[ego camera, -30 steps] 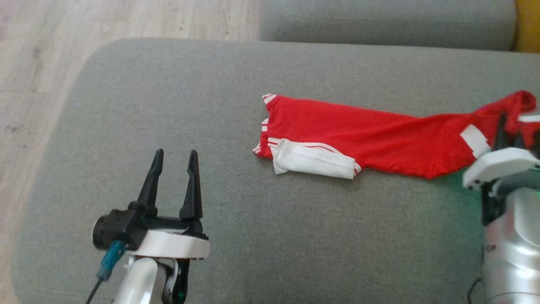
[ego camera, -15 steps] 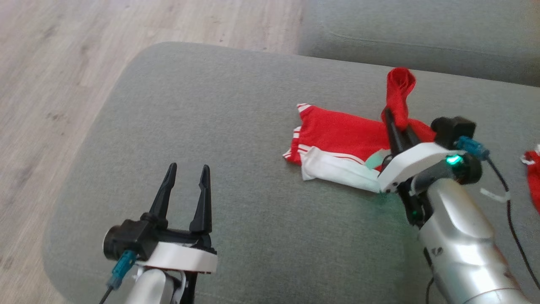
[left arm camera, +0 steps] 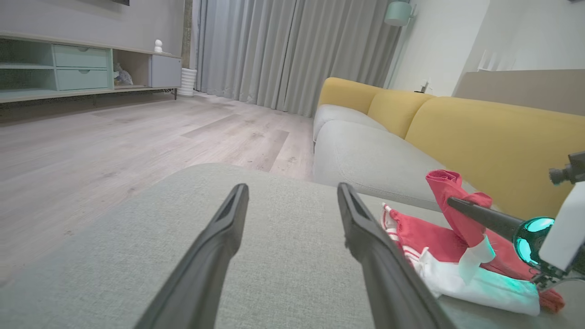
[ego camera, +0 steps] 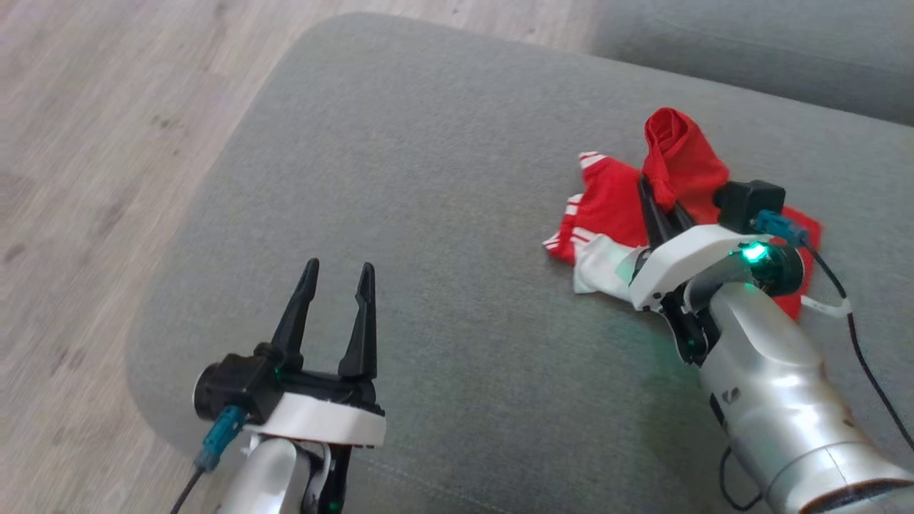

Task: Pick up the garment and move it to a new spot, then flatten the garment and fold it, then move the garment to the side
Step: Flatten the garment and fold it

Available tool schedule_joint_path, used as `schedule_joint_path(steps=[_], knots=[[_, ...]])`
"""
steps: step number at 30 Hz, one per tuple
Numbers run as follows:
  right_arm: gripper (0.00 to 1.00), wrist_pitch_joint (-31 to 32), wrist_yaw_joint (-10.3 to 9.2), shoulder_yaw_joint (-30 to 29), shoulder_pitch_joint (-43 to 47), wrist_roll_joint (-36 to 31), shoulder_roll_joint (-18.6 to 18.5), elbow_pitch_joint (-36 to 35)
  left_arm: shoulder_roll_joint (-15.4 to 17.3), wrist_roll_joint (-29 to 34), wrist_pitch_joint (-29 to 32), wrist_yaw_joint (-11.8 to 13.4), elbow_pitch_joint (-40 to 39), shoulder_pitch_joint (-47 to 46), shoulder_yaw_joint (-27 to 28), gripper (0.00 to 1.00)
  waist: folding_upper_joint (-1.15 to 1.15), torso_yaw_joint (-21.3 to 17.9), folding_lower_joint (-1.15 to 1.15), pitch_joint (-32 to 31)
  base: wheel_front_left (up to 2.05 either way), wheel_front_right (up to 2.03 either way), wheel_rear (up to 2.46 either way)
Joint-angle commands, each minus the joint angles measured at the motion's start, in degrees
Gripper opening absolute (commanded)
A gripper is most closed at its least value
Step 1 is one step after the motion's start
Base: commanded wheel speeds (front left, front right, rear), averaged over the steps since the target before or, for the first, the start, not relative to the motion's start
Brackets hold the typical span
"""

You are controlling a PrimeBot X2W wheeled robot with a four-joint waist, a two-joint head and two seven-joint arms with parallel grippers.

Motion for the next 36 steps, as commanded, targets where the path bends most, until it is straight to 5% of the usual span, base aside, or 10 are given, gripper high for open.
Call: schedule_joint_path(steps=[1, 9, 10, 11, 21, 26, 31, 36], knots=[[0.00, -1.05, 0.21, 1.62, -2.18, 0.59, 0.54, -0.26, 0.18, -0.35, -0.29, 0.48, -1.86, -2.65, 1.23, 1.00, 0.00, 1.49, -0.01, 1.15, 0.00, 0.00, 0.00], [0.00, -1.78, 0.21, 8.44, -2.81, 5.05, 0.54, 2.61, 0.18, -1.32, -0.29, 1.12, -1.53, -3.85, 0.16, 1.00, 0.00, 3.12, -0.01, 1.76, 0.00, 0.00, 0.00], [0.11, -1.77, 0.21, 9.10, -2.86, 5.29, 0.54, 2.99, 0.18, -1.35, -0.29, 1.19, -1.50, -3.88, 0.13, 1.00, 0.00, 3.05, -0.01, 1.69, 0.00, 0.00, 0.00], [1.00, -1.71, 0.21, 10.05, -2.86, 5.38, 0.54, 3.12, 0.18, -1.36, -0.29, 1.24, -1.45, -3.90, 0.09, 1.00, 0.00, 2.96, -0.01, 1.60, 0.00, 0.00, 0.00], [1.00, -2.43, 0.21, 14.96, -1.55, 8.90, 0.54, -1.44, 0.18, 0.08, -0.29, 1.39, -0.88, -3.35, 1.28, 1.00, 0.00, -2.70, -0.01, -1.87, 0.00, 0.00, 0.00], [1.00, -2.59, 0.21, 9.57, 0.50, 0.50, 0.54, -6.33, 0.18, 0.18, -0.29, 1.32, -1.99, -2.63, 3.52, 1.00, 0.00, -8.51, -0.01, -3.55, 0.00, 0.00, 0.00], [1.00, -2.61, 0.21, -2.43, 8.00, -13.31, 0.54, -18.46, 0.18, 0.65, -0.29, 1.62, -2.82, -1.43, 5.54, 1.00, 0.00, -14.06, -0.01, -4.75, 0.00, 0.00, 0.00], [1.00, -2.61, 0.21, -11.39, 17.60, -18.33, 0.54, -30.13, 0.18, 1.16, -0.29, 2.26, -2.94, 0.37, 7.04, 1.00, 0.00, -18.16, -0.01, -5.66, 0.00, 0.00, 0.00]])
